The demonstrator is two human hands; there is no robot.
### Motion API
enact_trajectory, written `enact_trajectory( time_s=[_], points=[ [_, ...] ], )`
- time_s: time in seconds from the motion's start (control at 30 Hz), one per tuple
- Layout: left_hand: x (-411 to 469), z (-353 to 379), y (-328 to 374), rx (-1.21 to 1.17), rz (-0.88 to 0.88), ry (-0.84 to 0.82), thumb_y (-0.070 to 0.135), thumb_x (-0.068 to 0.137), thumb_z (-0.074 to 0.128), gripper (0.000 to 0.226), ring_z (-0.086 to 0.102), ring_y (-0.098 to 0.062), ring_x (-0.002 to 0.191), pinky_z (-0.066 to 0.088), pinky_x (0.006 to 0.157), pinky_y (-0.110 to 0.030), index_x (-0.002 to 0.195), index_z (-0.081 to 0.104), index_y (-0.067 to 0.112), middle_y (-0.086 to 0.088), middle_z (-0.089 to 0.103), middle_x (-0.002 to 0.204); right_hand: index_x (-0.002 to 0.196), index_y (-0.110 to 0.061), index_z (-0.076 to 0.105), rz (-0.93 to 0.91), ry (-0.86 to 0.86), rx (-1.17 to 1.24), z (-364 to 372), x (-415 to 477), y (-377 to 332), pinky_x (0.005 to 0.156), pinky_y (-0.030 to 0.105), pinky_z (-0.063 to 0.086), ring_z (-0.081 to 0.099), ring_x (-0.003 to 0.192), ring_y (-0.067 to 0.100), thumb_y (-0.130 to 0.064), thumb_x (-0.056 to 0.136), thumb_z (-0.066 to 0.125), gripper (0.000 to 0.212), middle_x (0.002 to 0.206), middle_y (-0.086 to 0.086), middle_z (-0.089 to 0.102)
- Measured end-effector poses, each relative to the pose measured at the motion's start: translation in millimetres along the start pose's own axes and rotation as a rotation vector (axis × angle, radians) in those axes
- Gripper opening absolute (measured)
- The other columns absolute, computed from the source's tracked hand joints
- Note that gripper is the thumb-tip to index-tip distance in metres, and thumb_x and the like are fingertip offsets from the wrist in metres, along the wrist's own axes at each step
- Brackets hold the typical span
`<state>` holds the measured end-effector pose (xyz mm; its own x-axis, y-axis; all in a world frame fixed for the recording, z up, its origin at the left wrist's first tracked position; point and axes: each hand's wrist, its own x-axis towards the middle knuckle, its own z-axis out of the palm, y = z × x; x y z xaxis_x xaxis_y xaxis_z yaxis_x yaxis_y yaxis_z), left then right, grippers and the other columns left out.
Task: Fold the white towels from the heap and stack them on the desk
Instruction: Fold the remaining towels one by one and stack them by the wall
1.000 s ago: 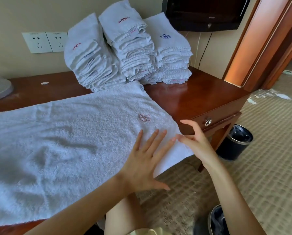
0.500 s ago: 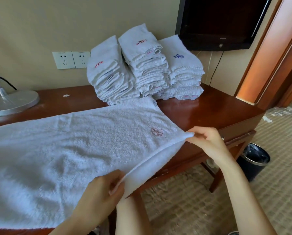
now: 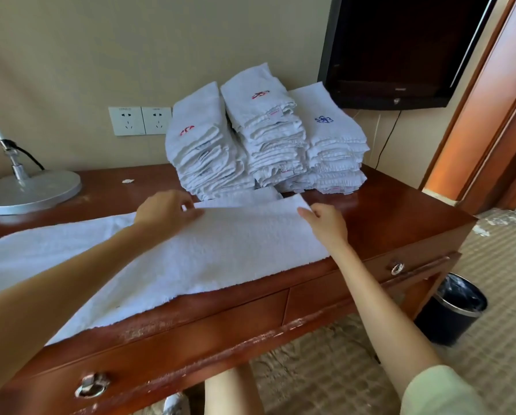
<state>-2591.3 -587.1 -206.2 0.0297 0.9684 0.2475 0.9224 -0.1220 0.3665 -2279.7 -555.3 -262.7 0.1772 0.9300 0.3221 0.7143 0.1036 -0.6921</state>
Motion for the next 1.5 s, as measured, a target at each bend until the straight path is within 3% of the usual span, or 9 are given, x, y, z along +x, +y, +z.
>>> enact_trajectory(
  time_s=[0.13, 0.23, 0.43, 0.63, 0.83, 0.93, 1.2, 1.37, 1.5],
  points=[
    [-6.5, 33.3, -26.4, 0.089, -0.105, -0.055, 0.047, 0.09, 0.06, 0.025, 0.054, -0.018, 0.077, 0.036, 0.063, -0.028, 0.085, 0.059, 0.023, 0.0, 0.064, 0.093, 0.067, -0.018, 0.048, 0.064, -0.003, -0.237, 11.5, -4.1, 6.7, 0.049, 0.029, 0.025, 0.05, 0.062, 0.018, -0.044, 0.091, 0.058, 0.038, 0.061, -0.004, 0.048],
    [-18.0, 40.7, -34.5, 0.031, -0.111, 0.0, 0.045, 0.092, 0.056, 0.023, 0.057, -0.019, 0.073, 0.036, 0.056, -0.028, 0.089, 0.057, 0.022, -0.001, 0.065, 0.09, 0.09, -0.021, 0.061, 0.086, -0.025, -0.346, 12.0, -2.4, 2.6, 0.063, 0.029, 0.036, 0.061, 0.085, 0.023, -0.05, 0.091, 0.056, 0.029, 0.085, -0.001, 0.065],
    [-44.0, 32.5, -44.8, 0.18, 0.038, 0.041, 0.028, 0.097, 0.048, 0.024, 0.062, -0.022, 0.1, 0.049, 0.074, -0.033, 0.118, 0.058, 0.022, 0.001, 0.061, 0.117, 0.126, -0.018, 0.055, -0.076, 0.038, -0.607, 15.2, -3.6, -19.3, 0.092, 0.034, 0.041, 0.042, 0.122, 0.026, -0.035, 0.092, 0.061, 0.039, 0.127, 0.006, 0.051],
    [-89.9, -0.7, -67.1, 0.285, -0.05, -0.042, 0.024, 0.09, 0.055, 0.044, 0.053, -0.018, 0.116, 0.048, 0.087, -0.032, 0.134, 0.047, 0.029, 0.005, 0.054, 0.128, 0.111, -0.021, 0.066, -0.422, -0.239, -0.156, 71.3, -38.0, -102.6, 0.084, 0.031, 0.044, 0.051, 0.113, 0.019, -0.026, 0.092, 0.062, 0.02, 0.119, 0.001, 0.057],
    [-156.7, -37.4, -86.9, 0.389, -0.121, -0.11, 0.048, 0.085, 0.055, 0.061, 0.051, -0.019, 0.118, 0.04, 0.095, -0.031, 0.141, 0.037, 0.033, 0.005, 0.052, 0.13, 0.105, -0.026, 0.067, -0.71, -0.478, 0.079, 143.2, -109.6, -200.3, 0.085, 0.03, 0.046, 0.054, 0.105, 0.008, -0.029, 0.091, 0.064, 0.014, 0.111, -0.009, 0.059],
    [-184.5, -50.1, -101.5, 0.467, -0.144, -0.077, 0.056, 0.085, 0.051, 0.06, 0.053, -0.02, 0.114, 0.041, 0.095, -0.033, 0.139, 0.041, 0.031, 0.004, 0.055, 0.126, 0.103, -0.025, 0.067, -0.806, -0.459, 0.079, 170.2, -138.4, -219.9, 0.079, 0.03, 0.047, 0.055, 0.105, 0.009, -0.028, 0.093, 0.062, 0.012, 0.109, -0.012, 0.062],
    [-193.5, -57.9, -84.3, 0.405, -0.042, 0.07, 0.034, 0.091, 0.051, 0.045, 0.054, -0.021, 0.111, 0.04, 0.092, -0.03, 0.136, 0.047, 0.026, 0.001, 0.055, 0.126, 0.093, -0.021, 0.069, -0.838, -0.326, 0.196, 166.3, -141.4, -217.7, 0.066, 0.02, 0.044, 0.058, 0.078, 0.005, -0.029, 0.095, 0.058, 0.014, 0.091, -0.013, 0.069],
    [-171.4, -31.5, -55.6, 0.458, 0.077, 0.028, 0.027, 0.095, 0.046, 0.047, 0.046, -0.022, 0.121, 0.036, 0.104, -0.034, 0.141, 0.037, 0.025, -0.001, 0.044, 0.137, 0.098, -0.024, 0.069, -0.843, -0.292, 0.169, 122.8, -127.2, -188.3, 0.076, 0.024, 0.05, 0.059, 0.087, 0.001, -0.028, 0.094, 0.059, 0.011, 0.091, -0.016, 0.067],
    [-155.4, 4.5, -26.3, 0.407, 0.259, -0.068, 0.014, 0.089, 0.043, 0.064, 0.03, -0.023, 0.138, 0.019, 0.115, -0.035, 0.149, 0.027, 0.029, 0.001, 0.028, 0.152, 0.101, -0.025, 0.069, -0.681, -0.191, 0.139, 66.0, -104.2, -128.7, 0.081, 0.022, 0.048, 0.061, 0.093, 0.0, -0.028, 0.095, 0.058, 0.013, 0.096, -0.018, 0.068]
  ],
)
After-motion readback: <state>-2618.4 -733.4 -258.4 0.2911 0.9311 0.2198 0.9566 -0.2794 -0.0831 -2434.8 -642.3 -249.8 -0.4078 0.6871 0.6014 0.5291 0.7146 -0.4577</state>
